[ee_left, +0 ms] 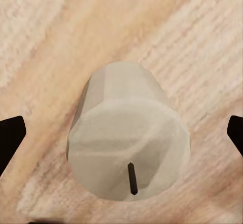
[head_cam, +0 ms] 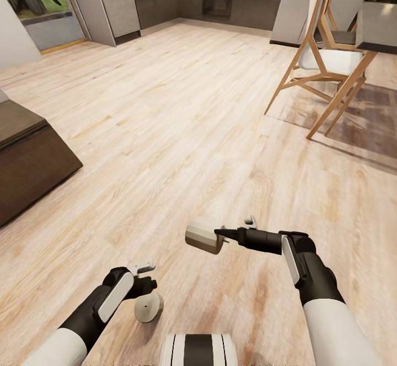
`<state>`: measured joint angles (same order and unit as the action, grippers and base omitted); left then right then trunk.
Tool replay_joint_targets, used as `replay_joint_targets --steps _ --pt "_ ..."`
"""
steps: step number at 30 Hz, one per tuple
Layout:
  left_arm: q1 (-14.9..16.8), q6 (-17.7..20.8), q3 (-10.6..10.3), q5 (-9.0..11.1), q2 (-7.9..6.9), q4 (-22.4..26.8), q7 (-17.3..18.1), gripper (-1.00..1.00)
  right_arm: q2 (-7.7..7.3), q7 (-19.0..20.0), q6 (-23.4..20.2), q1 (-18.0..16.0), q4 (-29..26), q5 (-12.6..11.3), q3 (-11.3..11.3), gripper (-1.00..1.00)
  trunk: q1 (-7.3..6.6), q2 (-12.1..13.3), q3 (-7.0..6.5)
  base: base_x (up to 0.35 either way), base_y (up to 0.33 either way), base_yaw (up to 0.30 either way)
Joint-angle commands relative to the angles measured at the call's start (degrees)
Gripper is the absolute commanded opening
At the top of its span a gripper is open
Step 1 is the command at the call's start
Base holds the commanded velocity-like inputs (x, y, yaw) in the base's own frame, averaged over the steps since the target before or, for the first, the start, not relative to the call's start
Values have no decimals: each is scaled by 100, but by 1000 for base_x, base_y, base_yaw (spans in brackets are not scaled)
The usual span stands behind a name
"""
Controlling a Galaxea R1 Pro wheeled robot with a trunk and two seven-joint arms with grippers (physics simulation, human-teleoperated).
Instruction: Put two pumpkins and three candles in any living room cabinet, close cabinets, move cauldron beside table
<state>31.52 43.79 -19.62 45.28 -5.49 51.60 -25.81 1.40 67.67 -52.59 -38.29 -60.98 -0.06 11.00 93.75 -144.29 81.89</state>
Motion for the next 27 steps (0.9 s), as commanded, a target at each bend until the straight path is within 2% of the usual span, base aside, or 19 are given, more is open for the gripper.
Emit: replay_joint_targets --steps 1,5,16,27 --pt "4 -19 -27 60 -6 8 -56 100 4 54 -49 -3 -5 1 16 -100 1 -3 27 0 0 0" --pt "4 -60 -32 60 -5 8 -56 100 1 124 -38 -3 8 21 -65 -100 12 -9 115 0 0 0" --pt "4 -72 -34 60 -5 8 -56 100 8 125 -32 -3 33 23 -89 -100 40 -23 359 0 0 0" --pt "4 -81 -40 60 1 8 -56 100 9 120 -32 -3 44 23 -90 -100 40 -23 359 0 0 0"
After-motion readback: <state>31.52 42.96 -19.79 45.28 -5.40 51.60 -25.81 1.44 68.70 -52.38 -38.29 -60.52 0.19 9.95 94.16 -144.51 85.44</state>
